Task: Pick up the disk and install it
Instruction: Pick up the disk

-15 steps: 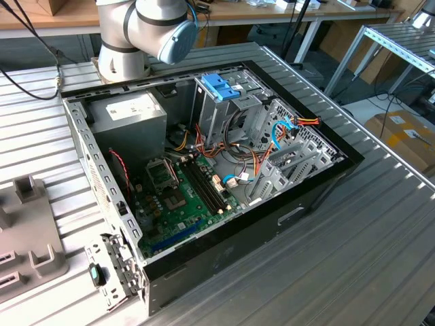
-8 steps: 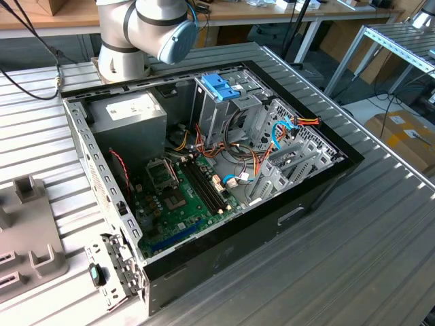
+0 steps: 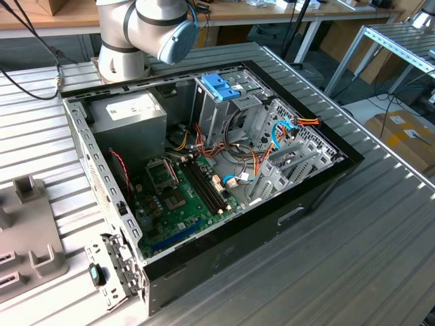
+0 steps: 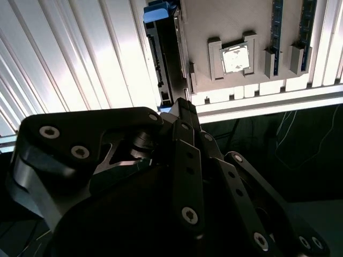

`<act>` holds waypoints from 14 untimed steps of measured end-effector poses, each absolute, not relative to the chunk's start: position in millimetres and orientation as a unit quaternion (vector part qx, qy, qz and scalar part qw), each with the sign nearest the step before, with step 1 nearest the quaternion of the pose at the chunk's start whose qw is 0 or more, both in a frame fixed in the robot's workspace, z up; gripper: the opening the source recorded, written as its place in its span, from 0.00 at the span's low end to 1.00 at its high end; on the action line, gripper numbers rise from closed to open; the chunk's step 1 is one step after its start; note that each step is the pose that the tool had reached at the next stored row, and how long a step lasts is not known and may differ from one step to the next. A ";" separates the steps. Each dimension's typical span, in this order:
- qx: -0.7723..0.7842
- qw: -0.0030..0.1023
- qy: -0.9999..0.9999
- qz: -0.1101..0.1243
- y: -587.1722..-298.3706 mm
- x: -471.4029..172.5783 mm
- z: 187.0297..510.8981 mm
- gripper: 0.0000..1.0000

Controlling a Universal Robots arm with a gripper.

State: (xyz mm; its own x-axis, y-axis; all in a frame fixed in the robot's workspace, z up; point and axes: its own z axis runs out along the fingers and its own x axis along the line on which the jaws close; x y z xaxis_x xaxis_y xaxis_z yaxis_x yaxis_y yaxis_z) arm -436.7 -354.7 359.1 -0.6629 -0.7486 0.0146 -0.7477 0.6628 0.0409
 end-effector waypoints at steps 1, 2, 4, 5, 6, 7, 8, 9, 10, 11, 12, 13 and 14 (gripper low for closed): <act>0.410 0.015 -0.912 -0.016 -354.7 -436.7 359.1 0.11; 0.410 0.015 -0.912 -0.016 -354.7 -436.7 359.1 0.11; 0.410 0.015 -0.912 -0.016 -354.7 -436.7 359.1 0.11; 0.410 0.015 -0.912 -0.016 -354.7 -436.7 359.1 0.11; 0.410 0.015 -0.912 -0.016 -354.7 -436.7 359.1 0.11; 0.411 0.015 -0.912 -0.016 -354.7 -436.7 359.1 0.11; 0.412 0.015 -0.911 -0.016 -354.7 -436.7 359.1 0.11; 0.415 0.015 -0.909 -0.016 -354.8 -436.7 359.1 0.11; 0.418 0.015 -0.908 -0.016 -354.8 -436.7 359.1 0.11; 0.425 0.015 -0.905 -0.015 -354.7 -436.7 359.1 0.11; 0.429 0.015 -0.903 -0.015 -354.7 -436.7 359.1 0.11; 0.434 0.015 -0.901 -0.015 -354.7 -436.7 359.1 0.11; 0.440 0.016 -0.898 -0.015 -354.7 -436.7 359.1 0.11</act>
